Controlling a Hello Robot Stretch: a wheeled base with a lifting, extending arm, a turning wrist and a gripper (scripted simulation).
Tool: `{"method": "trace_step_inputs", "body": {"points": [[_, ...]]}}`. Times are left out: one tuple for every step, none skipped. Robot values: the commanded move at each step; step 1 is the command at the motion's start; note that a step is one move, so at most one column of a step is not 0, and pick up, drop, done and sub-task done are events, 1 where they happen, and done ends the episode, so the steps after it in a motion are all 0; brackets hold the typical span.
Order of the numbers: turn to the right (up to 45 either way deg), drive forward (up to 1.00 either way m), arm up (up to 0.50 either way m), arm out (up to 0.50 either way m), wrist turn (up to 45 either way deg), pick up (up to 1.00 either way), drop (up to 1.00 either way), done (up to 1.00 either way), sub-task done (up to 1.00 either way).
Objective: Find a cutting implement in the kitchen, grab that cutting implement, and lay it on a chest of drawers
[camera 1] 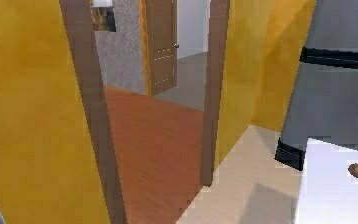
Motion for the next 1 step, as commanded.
{"method": "trace_step_inputs", "body": {"points": [[3.0,0.0,0.0,0.0,0.0,0.0,0.0,0.0,0.0]]}}
